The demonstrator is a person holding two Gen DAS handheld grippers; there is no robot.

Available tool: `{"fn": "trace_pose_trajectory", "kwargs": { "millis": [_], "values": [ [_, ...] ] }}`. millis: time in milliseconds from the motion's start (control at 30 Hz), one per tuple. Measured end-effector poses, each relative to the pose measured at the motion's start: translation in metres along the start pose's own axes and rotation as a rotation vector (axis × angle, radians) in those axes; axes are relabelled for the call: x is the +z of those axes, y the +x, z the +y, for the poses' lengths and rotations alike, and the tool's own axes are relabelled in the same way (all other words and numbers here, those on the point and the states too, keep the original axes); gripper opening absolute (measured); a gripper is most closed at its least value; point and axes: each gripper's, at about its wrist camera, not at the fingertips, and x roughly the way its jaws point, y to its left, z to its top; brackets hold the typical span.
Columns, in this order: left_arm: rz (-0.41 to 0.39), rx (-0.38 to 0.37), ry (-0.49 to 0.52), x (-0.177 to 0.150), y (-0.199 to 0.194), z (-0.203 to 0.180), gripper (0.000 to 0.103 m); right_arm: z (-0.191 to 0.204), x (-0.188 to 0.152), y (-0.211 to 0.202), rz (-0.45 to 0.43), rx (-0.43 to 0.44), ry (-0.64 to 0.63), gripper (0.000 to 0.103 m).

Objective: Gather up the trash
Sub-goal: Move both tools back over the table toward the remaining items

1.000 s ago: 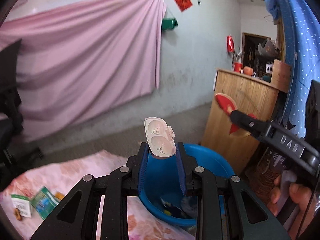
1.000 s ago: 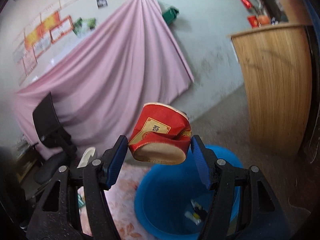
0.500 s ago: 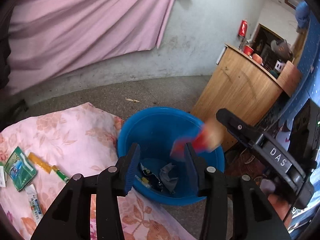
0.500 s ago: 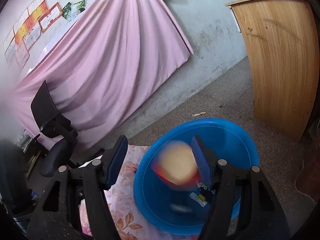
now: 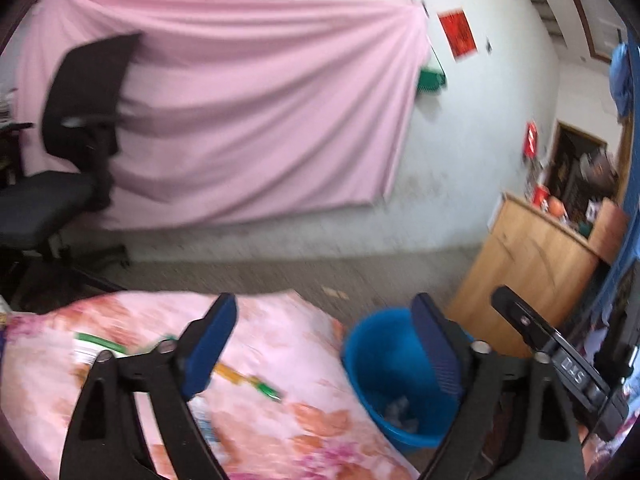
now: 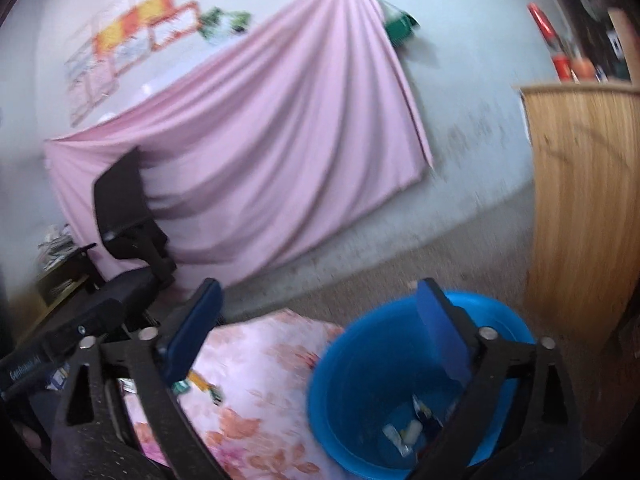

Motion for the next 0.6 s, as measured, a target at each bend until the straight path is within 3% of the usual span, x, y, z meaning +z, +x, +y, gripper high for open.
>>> {"fn": "trace_pose_trajectory", "kwargs": {
  "millis": [67,300,600],
  "values": [
    [-0.066,0.053,-0.020,0.003,-0.021,0.018,0.101,0.016,0.000,-0.007,-0.051,0.035,-0.023,0.103],
    [-0.259,0.214,-0.025,-0.006,-0.093,0.069,0.101,0.085,-0.013,-0.015,-0.129,0.147,-0.142,0.103],
    [-0.341,0.370,0.028,-0.032,-0.151,0.118,0.101,0.155,-0.040,-0.032,-0.258,0.228,-0.290,0.103]
  ]
}}
